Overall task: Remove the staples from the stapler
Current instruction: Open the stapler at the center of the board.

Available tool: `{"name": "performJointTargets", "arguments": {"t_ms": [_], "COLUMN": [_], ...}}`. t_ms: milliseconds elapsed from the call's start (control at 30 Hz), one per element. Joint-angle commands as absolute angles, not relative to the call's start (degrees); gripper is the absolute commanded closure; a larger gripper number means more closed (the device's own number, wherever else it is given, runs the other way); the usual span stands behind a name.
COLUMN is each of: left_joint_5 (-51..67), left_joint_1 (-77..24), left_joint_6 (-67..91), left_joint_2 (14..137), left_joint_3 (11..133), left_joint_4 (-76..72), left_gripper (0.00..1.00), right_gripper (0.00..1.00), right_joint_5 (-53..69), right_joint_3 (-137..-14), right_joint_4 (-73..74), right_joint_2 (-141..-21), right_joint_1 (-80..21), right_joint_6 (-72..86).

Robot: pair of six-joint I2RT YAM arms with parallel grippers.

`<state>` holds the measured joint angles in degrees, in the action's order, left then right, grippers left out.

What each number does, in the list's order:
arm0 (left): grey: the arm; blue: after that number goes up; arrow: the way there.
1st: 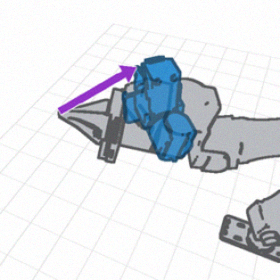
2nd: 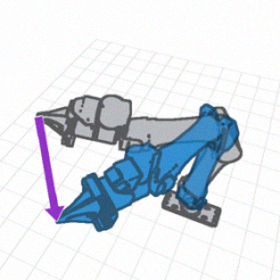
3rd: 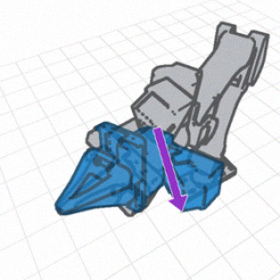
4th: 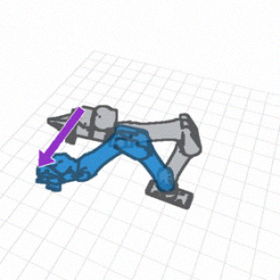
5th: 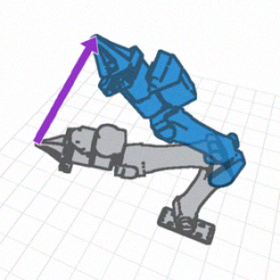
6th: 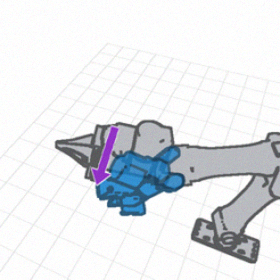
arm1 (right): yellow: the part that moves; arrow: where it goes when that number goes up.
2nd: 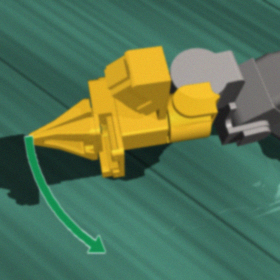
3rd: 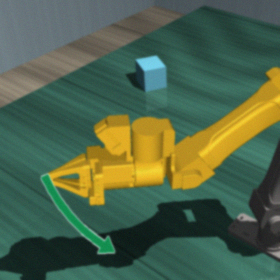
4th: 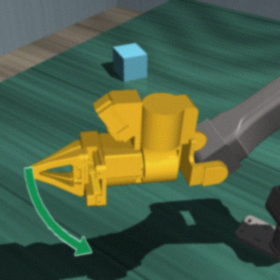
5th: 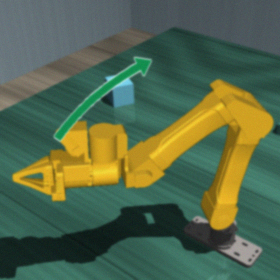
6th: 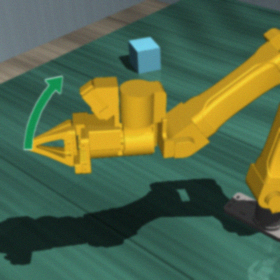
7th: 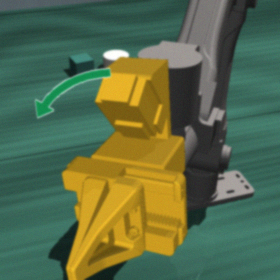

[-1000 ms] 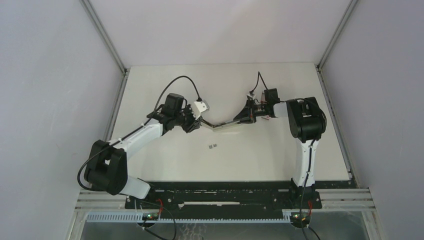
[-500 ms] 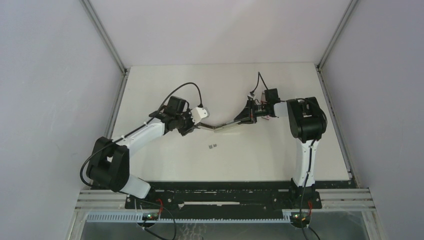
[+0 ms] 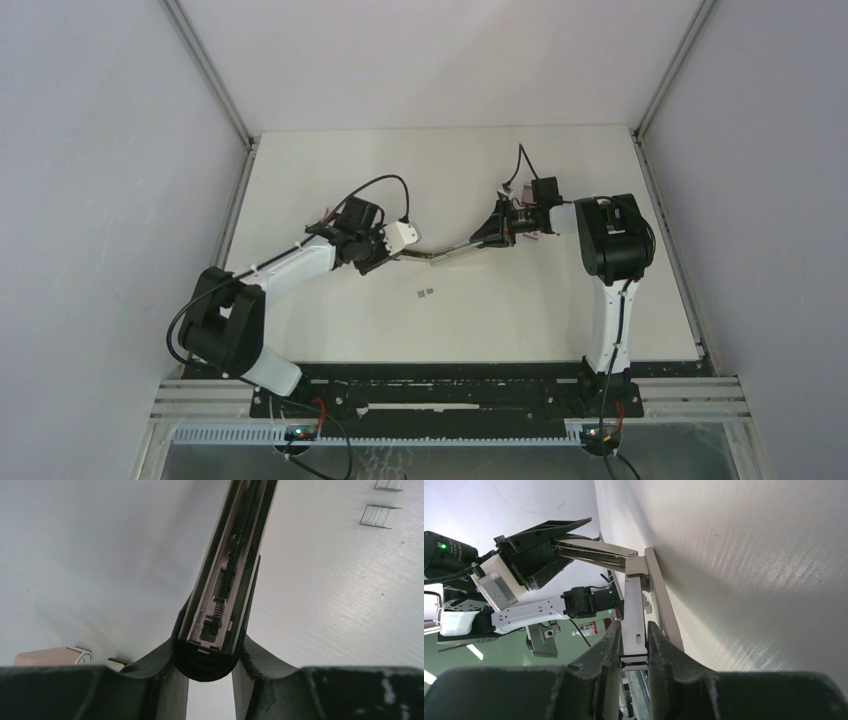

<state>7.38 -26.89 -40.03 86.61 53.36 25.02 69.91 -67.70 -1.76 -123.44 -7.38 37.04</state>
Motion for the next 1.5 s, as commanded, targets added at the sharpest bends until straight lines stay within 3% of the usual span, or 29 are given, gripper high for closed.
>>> {"name": "performJointTargets", "arguments": {"t_ms": [0,233,733,1100,1467], "left_joint_5": [5.6,4.9,4.6,0.0,2.5], "left_joint_1": [-27.4,-29.1,-29.2,-29.8,-28.2], "left_joint_6": [-42.2,-43.0,-43.3,-45.2,-42.0], "left_joint_2": [87.2,88.0,89.6,91.5,88.8], "left_joint_3": [56.2,56.0,55.1,54.7,57.0], "left_joint_4": [27.0,28.2,29.0,29.9,27.4], "left_gripper": [0.67,0.46,0.29,0.28,0.26], "right_gripper": [0.96,0.97,0.97,0.96,0.96], "right_joint_5": [69.1,69.2,69.1,69.0,69.0], "right_joint_3": [-69.3,-69.3,-69.3,-69.7,-69.8], "right_joint_4": [-1.9,-1.9,-1.7,-1.1,-0.2], "right_joint_2": [-120.0,-119.9,-119.9,-119.9,-120.0], "right_joint_1": [-6.5,-6.3,-6.3,-6.3,-6.5], "right_joint_6": [38.5,38.3,38.0,37.4,36.7]}}
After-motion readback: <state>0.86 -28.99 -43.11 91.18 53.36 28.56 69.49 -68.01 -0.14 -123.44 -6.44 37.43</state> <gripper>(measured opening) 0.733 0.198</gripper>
